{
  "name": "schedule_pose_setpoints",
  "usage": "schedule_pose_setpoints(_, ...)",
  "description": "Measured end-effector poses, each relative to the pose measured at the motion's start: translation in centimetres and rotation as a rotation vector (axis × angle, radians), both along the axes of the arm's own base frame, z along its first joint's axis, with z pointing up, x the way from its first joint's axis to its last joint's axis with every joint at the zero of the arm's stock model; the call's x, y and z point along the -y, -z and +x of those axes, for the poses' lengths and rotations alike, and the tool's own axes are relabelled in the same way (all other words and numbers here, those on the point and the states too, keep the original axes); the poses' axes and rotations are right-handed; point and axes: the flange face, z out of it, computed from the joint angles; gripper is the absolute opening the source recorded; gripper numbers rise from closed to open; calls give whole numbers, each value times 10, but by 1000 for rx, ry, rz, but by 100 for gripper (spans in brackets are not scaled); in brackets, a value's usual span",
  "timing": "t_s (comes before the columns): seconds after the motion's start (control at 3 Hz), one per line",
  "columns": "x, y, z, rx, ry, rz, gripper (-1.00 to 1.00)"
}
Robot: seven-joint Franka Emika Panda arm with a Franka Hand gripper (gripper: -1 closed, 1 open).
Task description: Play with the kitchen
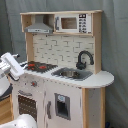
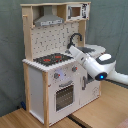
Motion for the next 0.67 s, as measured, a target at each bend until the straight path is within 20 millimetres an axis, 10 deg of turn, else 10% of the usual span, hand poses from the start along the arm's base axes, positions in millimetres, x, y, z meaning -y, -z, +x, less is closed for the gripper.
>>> schedule_pose_setpoints(0.67, 7, 50, -19, -95, -102, -81, 100)
